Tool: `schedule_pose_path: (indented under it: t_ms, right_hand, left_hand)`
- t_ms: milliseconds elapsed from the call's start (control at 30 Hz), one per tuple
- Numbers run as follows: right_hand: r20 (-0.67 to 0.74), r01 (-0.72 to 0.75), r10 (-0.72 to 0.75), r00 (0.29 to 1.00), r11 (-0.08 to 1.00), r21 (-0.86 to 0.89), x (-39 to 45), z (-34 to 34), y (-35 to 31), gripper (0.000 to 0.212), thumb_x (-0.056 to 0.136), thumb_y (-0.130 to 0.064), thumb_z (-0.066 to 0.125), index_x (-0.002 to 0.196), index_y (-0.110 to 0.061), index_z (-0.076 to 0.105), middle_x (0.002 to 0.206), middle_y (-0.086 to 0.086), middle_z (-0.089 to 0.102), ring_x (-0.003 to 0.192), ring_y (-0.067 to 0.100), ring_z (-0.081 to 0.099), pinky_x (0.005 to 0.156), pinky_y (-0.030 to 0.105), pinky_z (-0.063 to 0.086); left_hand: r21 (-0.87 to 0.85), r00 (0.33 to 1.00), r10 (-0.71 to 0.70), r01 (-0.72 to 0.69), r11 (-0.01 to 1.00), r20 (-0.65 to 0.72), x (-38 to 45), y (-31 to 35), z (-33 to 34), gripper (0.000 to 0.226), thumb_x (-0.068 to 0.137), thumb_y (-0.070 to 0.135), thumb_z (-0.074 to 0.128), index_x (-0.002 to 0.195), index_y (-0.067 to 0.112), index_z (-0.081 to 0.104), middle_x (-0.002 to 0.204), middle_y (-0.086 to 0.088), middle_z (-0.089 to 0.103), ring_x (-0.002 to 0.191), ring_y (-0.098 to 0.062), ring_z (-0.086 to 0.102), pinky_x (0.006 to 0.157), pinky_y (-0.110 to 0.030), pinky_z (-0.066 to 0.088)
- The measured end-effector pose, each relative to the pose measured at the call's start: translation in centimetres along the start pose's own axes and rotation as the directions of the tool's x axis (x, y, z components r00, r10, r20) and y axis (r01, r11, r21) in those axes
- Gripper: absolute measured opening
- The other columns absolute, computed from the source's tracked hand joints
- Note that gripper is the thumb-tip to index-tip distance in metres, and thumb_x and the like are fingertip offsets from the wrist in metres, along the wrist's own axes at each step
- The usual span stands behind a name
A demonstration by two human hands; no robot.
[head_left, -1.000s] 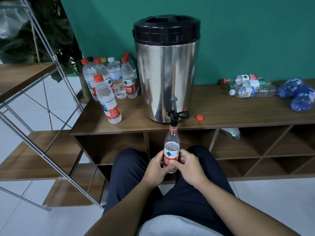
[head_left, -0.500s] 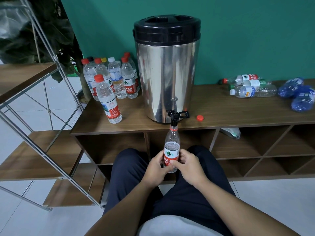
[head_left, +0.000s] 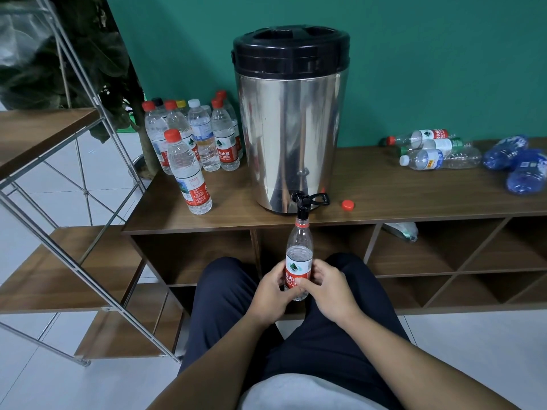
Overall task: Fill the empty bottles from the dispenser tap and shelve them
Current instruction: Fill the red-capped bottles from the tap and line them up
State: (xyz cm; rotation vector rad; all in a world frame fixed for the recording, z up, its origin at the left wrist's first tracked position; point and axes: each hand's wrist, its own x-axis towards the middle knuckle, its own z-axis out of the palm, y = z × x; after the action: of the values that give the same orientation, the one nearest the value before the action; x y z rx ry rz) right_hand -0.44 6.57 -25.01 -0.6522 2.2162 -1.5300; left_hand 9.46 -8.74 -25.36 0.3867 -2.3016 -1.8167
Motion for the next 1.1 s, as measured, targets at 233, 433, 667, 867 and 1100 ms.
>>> schedule_pose_path:
  t_ms: [233,433,667,867,1100]
  right_hand:
    - [0.002,-0.003,0.003,1.000,1.000,-0.008,-0.04,0.03,0.01,0.052,0.092,-0.019,0.089,0.141,-0.024,0.070,0.120,-0.014,0.081,0.110,0.001,0.076,0.094,0.031,0.066]
    - [-0.003,-0.006,0.006,1.000,1.000,-0.017,-0.14,-0.07,-0.10,0.052,0.093,-0.018,0.088,0.142,-0.024,0.070,0.119,-0.017,0.079,0.110,-0.004,0.074,0.088,0.019,0.062]
    - [-0.003,-0.002,0.002,1.000,1.000,-0.020,-0.13,-0.20,0.09,0.053,0.093,-0.019,0.089,0.142,-0.025,0.069,0.121,-0.015,0.080,0.112,-0.002,0.075,0.095,0.028,0.065]
    - [-0.004,0.005,-0.005,1.000,1.000,-0.014,-0.16,-0.37,-0.16,0.049,0.093,-0.017,0.088,0.139,-0.024,0.071,0.117,-0.015,0.081,0.109,-0.001,0.076,0.089,0.022,0.063]
    - [-0.002,0.000,0.000,1.000,1.000,-0.015,-0.23,-0.38,-0.24,0.049,0.093,-0.017,0.088,0.138,-0.026,0.071,0.116,-0.015,0.081,0.108,-0.002,0.076,0.088,0.021,0.063]
  left_hand:
    - [-0.006,1.000,0.001,-0.001,1.000,0.000,-0.10,0.06,0.02,0.061,0.100,0.018,0.086,0.155,0.028,0.061,0.143,0.011,0.075,0.135,-0.011,0.069,0.119,-0.044,0.055]
    - [-0.005,1.000,-0.004,0.004,1.000,0.001,-0.10,0.12,0.09,0.061,0.100,0.018,0.086,0.155,0.030,0.061,0.142,0.011,0.075,0.135,-0.011,0.070,0.119,-0.046,0.055]
    - [-0.011,1.000,0.000,0.000,1.000,0.001,-0.05,0.14,0.23,0.061,0.100,0.018,0.086,0.155,0.028,0.061,0.143,0.010,0.075,0.136,-0.013,0.070,0.119,-0.046,0.055]
    - [-0.020,1.000,0.000,0.000,1.000,0.001,-0.09,0.18,0.41,0.059,0.100,0.016,0.086,0.153,0.027,0.063,0.140,0.009,0.077,0.133,-0.012,0.071,0.118,-0.046,0.056]
    - [-0.022,1.000,-0.003,0.003,1.000,-0.004,-0.02,0.14,0.33,0.060,0.100,0.014,0.086,0.154,0.026,0.062,0.141,0.008,0.077,0.133,-0.014,0.071,0.118,-0.047,0.056]
